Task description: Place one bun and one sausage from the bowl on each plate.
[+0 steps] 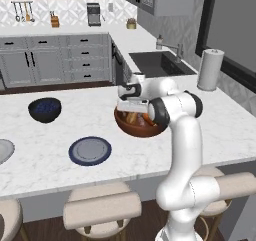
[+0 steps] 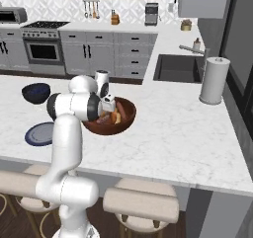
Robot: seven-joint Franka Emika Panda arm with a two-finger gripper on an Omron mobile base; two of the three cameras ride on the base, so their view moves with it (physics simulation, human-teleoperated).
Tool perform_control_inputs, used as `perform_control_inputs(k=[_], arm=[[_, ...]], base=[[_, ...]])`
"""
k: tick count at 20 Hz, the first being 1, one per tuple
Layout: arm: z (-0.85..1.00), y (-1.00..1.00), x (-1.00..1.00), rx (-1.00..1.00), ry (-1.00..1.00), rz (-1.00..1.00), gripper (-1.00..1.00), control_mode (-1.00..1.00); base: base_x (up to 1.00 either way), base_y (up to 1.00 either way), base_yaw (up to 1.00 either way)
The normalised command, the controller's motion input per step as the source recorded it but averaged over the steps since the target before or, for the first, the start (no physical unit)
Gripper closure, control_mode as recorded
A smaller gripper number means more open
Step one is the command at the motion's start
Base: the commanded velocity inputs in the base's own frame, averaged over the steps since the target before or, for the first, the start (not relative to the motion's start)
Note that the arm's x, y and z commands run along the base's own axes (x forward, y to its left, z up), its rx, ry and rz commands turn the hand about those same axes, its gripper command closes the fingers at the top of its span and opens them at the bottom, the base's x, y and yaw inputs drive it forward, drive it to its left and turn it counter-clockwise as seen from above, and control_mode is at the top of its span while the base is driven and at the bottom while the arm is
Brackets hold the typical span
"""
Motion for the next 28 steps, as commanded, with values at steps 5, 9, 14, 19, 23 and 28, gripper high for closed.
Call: perform_control_inputs(k=[5,9,14,19,23,28], arm=[[-0.48,-0.03,0.04,-0.02,0.0,-0.19,-1.0,-1.0],[-0.49,-0.16,-0.35,-0.02,0.02,-0.18,-1.0,-1.0],[-0.46,-0.32,-0.58,-0.06,0.0,-0.21,-1.0,-1.0],[-0.46,-0.16,-0.28,-0.09,-0.03,-0.18,-1.0,-1.0],[-0.61,0.02,-0.01,-0.09,-0.09,-0.08,1.0,-1.0],[-0.49,0.05,-0.04,-0.08,0.0,-0.06,1.0,-1.0]], base=[[0.0,0.0,0.0],[0.0,0.0,0.0],[0.0,0.0,0.0],[0.0,0.0,0.0],[0.0,0.0,0.0],[0.0,0.0,0.0]])
